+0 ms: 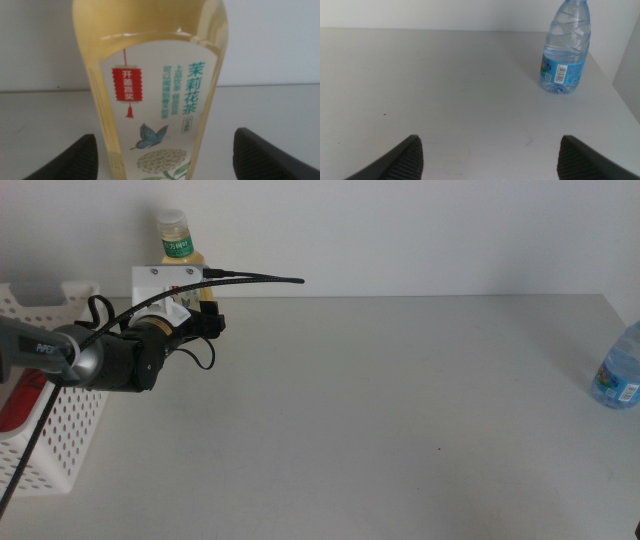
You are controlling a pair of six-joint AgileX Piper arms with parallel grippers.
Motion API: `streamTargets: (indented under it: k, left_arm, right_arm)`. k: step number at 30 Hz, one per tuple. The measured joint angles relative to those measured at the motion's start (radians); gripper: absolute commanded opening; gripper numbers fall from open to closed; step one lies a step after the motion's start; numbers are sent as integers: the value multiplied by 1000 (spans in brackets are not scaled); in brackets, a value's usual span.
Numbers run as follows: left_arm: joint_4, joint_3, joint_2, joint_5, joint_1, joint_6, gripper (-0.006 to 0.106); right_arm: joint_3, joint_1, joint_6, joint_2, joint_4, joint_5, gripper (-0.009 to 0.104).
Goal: Use arms to grab the bottles and put them into the dustbin to the left of the table.
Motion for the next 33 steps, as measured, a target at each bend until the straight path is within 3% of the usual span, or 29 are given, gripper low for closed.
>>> streamTargets:
  k: [24,29,33]
  left_arm:
    - [-7,-208,138,-13,23,-9,89]
    - [-4,-240,159,10,23,-93,68]
    - [54,-243,138,63,24,-77,36]
  right_arm:
    - [0,0,0,0,0,0,94]
    - [0,0,0,0,0,0,94]
    - [0,0,0,0,0,0,94]
